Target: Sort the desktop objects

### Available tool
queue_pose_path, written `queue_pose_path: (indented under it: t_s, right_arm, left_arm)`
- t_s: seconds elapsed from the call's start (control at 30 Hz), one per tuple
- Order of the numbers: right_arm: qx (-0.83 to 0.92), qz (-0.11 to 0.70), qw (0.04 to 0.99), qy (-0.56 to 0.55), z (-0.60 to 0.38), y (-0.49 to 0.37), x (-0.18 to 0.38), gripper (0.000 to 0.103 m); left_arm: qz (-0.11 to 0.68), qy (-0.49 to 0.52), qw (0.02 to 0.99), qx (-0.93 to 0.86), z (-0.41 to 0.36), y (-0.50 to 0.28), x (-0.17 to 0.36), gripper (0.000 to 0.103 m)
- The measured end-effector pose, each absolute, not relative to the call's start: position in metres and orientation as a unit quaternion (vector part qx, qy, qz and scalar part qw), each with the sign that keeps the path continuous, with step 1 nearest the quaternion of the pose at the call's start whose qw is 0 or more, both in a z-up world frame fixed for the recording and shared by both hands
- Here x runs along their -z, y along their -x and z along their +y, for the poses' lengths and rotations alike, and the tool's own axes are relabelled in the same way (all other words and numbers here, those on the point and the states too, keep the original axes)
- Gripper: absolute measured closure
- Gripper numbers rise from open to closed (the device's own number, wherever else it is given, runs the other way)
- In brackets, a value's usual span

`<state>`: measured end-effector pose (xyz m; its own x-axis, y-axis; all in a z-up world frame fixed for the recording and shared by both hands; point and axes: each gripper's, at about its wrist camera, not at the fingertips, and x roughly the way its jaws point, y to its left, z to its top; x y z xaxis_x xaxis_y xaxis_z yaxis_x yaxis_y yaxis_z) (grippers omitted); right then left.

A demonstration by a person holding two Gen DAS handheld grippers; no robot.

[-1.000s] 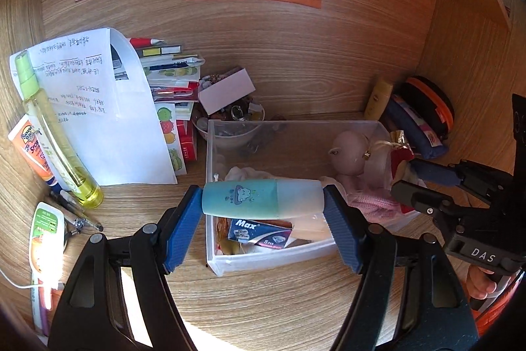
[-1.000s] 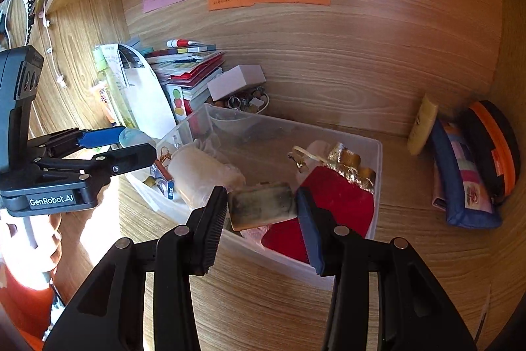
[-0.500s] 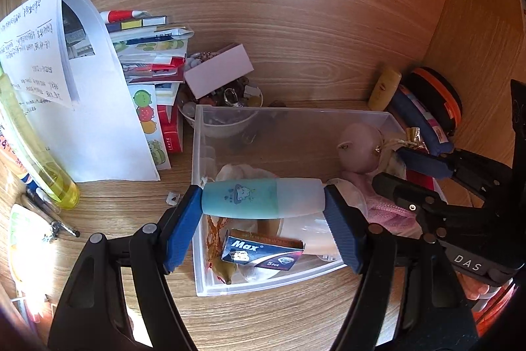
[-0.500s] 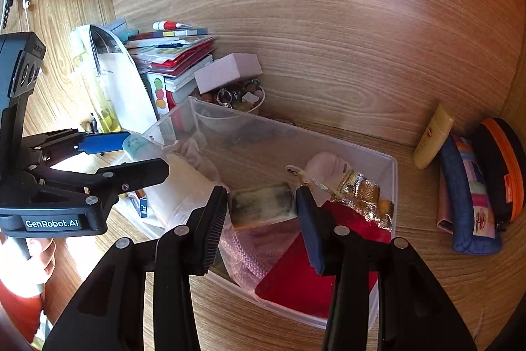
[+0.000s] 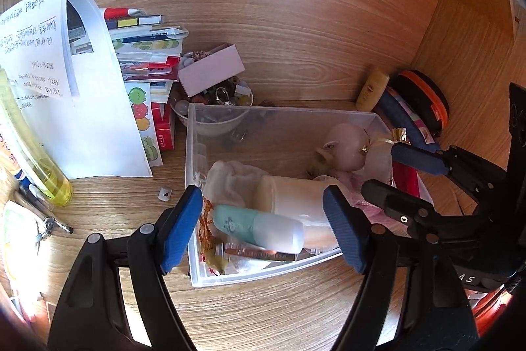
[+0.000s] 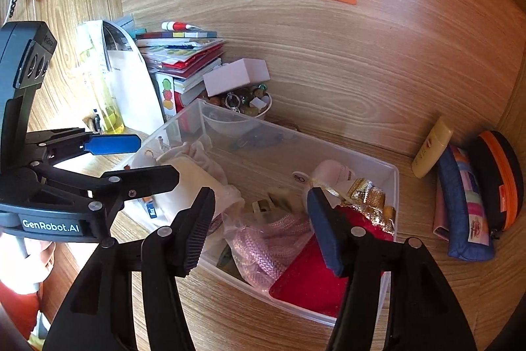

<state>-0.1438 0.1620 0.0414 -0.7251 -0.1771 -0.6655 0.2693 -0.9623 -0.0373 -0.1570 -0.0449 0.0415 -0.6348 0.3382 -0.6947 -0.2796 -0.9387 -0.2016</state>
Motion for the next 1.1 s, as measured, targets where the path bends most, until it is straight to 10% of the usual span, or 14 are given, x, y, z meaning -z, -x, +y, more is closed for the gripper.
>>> queue_pose_path:
  t_s: [1.1]
  right_arm:
    - [0.944, 0.025, 0.086, -0.316, 0.192, 0.060, -0.051, 0.019]
  left_arm:
    - [0.037, 0.330, 0.085, -0.939, -0.032, 0.074, -0.061, 0.017]
